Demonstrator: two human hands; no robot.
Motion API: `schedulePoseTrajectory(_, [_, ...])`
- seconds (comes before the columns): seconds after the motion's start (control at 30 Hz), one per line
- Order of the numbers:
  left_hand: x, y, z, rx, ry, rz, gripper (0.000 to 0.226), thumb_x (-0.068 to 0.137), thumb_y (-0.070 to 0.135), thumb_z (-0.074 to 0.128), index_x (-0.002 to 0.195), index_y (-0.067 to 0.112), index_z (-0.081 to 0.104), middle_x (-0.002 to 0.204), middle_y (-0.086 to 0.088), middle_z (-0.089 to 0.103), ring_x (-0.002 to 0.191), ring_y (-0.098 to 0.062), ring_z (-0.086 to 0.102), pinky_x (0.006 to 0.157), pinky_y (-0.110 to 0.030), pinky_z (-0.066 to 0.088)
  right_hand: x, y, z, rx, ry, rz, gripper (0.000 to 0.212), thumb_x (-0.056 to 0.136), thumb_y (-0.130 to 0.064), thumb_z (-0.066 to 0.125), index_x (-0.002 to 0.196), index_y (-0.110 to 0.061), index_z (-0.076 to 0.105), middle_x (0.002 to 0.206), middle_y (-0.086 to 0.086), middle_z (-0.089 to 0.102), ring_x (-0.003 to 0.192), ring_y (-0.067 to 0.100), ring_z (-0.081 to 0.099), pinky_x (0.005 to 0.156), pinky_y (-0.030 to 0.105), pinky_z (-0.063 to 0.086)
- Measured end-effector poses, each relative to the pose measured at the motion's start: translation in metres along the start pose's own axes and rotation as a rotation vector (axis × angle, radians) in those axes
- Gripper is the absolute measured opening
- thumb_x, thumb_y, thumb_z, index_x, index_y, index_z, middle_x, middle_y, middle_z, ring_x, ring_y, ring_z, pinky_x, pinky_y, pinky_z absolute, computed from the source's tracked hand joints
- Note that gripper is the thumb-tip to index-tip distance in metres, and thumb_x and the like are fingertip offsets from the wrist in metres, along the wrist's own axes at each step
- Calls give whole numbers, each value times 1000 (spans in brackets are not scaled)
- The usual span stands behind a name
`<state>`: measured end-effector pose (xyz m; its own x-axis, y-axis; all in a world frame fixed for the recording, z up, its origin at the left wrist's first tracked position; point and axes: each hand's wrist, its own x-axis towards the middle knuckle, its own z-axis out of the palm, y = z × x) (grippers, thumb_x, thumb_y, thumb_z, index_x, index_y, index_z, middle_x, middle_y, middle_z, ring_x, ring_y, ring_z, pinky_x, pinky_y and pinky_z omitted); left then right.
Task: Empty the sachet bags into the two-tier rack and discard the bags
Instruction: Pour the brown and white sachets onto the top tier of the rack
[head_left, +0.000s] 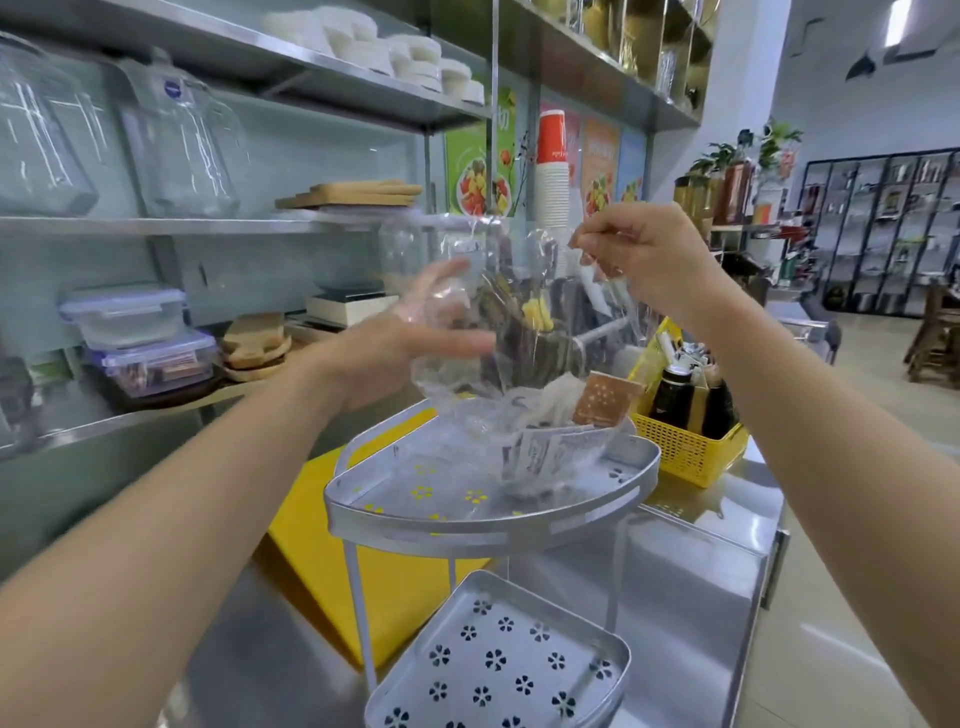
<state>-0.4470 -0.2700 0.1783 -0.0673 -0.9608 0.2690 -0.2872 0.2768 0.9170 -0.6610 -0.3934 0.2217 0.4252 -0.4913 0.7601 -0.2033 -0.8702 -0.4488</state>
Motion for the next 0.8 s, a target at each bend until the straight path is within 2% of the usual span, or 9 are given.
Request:
schedulePoseTrajectory(0.07, [3, 15, 3, 143, 97, 79, 44, 75, 22, 73, 113, 38, 59, 112, 2, 68, 100, -4, 65, 87, -22, 44, 4, -4, 0, -10, 30, 2, 13, 87, -8, 57, 93, -4, 68, 79, 11, 64, 63, 13, 54, 72, 37, 49])
schedulePoseTrajectory(0.13, [9, 27, 13, 240, 288, 148, 18, 86, 22, 63, 104, 23, 66, 99, -2, 72, 90, -9, 66, 80, -19, 48, 9, -7, 1, -43, 74, 4, 14, 88, -7, 56, 94, -3, 68, 81, 11, 63, 62, 9, 51, 72, 34, 48])
schedulePoseTrajectory(0.23, [17, 42, 19, 201, 434, 194, 12, 90, 19, 58, 95, 11, 67, 95, -13, 68, 83, -18, 64, 71, -18, 53, 22, -12, -3, -118, 152, -15, 16, 89, -8, 54, 93, -3, 68, 81, 7, 63, 64, 7, 51, 73, 31, 46])
schedulePoseTrajectory(0.33, [19, 57, 12, 188, 421, 176, 10, 88, 23, 62, 81, 18, 66, 83, -9, 71, 68, -15, 68, 78, -38, 57, 35, -21, -14, -159, 161, -46, 17, 89, -9, 54, 94, -2, 68, 76, 4, 62, 56, -3, 49, 63, 17, 43])
schedulePoseTrajectory(0.43, [23, 61, 5, 243, 450, 261, 8, 86, 23, 63, 79, 23, 65, 76, -4, 69, 62, -13, 67, 74, -40, 56, 42, -25, -23, -203, 201, -63, 16, 88, -12, 54, 90, -4, 68, 65, -8, 56, 48, -9, 48, 54, 5, 35])
schedulePoseTrajectory(0.5, [25, 61, -1, 239, 491, 297, 7, 86, 21, 63, 80, 20, 67, 77, -5, 69, 64, -14, 66, 71, -36, 55, 43, -24, -24, -235, 272, -77, 18, 89, -12, 52, 91, -3, 68, 75, -4, 61, 60, -5, 51, 63, 11, 40])
schedulePoseTrajectory(0.6, [30, 55, -5, 273, 537, 308, 10, 89, 17, 60, 85, 12, 67, 75, -5, 67, 62, -9, 64, 59, -17, 53, 43, -22, -21, -272, 321, -79, 20, 90, -11, 50, 96, -5, 68, 90, 0, 63, 83, 10, 54, 76, 25, 43])
schedulePoseTrajectory(0.7, [33, 49, -4, 285, 549, 330, 18, 90, 13, 57, 98, -1, 66, 74, -5, 64, 59, -4, 62, 56, -12, 50, 44, -20, -17, -294, 318, -67, 21, 91, -11, 49, 98, -4, 67, 97, 8, 68, 87, 15, 55, 81, 32, 45])
schedulePoseTrajectory(0.8, [34, 48, -7, 277, 559, 349, 20, 91, 13, 57, 100, -3, 65, 74, -6, 64, 57, -1, 62, 57, -11, 50, 45, -23, -19, -299, 306, -84, 20, 91, -11, 49, 98, -4, 67, 97, 10, 68, 85, 14, 54, 80, 30, 45])
